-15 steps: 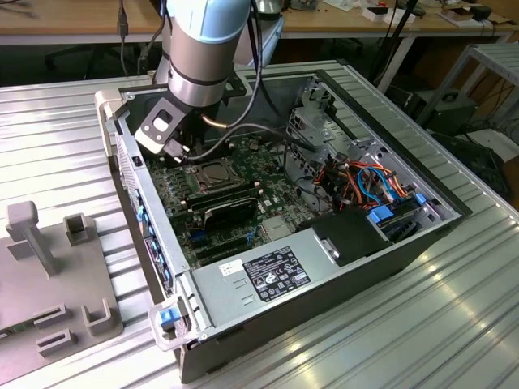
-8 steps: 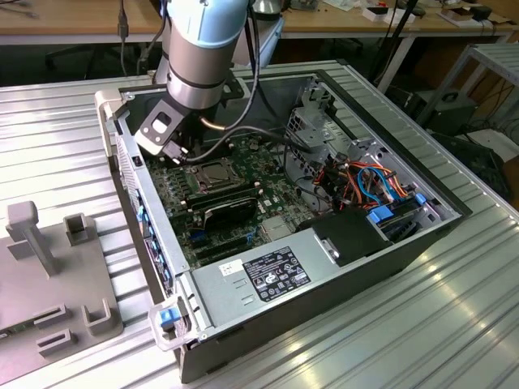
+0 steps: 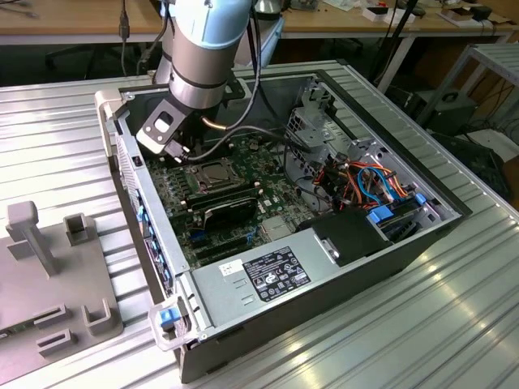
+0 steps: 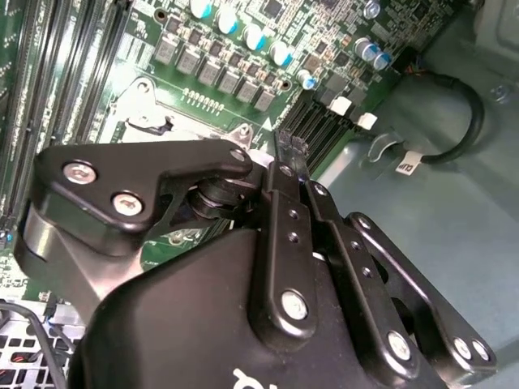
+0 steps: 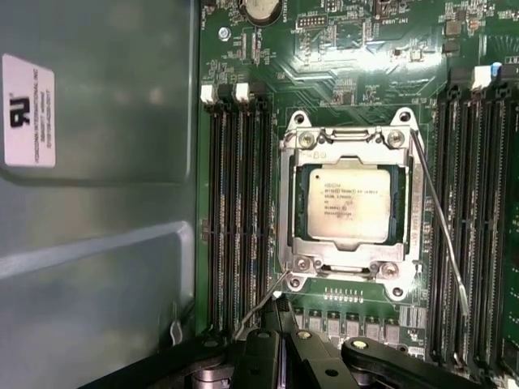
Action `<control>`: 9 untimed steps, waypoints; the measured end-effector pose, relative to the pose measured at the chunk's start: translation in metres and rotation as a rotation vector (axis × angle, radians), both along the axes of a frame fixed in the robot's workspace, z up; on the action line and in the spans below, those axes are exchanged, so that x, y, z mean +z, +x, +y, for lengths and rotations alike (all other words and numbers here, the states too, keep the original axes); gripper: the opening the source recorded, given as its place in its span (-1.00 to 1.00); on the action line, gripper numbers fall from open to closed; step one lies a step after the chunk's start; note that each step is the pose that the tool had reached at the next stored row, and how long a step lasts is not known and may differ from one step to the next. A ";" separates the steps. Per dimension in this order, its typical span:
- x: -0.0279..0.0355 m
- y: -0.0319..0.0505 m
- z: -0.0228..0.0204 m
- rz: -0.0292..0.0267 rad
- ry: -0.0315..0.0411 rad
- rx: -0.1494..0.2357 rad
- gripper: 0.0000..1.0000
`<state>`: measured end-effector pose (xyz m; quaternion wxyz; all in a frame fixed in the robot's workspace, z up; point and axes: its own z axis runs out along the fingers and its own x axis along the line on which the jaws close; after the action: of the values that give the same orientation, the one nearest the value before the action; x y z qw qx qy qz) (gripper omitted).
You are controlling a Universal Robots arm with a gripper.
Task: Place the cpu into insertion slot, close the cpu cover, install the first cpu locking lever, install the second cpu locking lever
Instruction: 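Install the first cpu locking lever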
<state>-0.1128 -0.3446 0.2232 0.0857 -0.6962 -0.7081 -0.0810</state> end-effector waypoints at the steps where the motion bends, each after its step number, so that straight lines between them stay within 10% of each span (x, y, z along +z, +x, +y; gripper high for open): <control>1: 0.0000 0.0011 0.0000 0.0016 0.0000 0.000 -0.79; 9: -0.0002 0.0184 0.0004 0.0101 0.0000 0.000 -0.79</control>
<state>-0.0945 -0.3442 0.2230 0.0893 -0.6966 -0.7077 -0.0775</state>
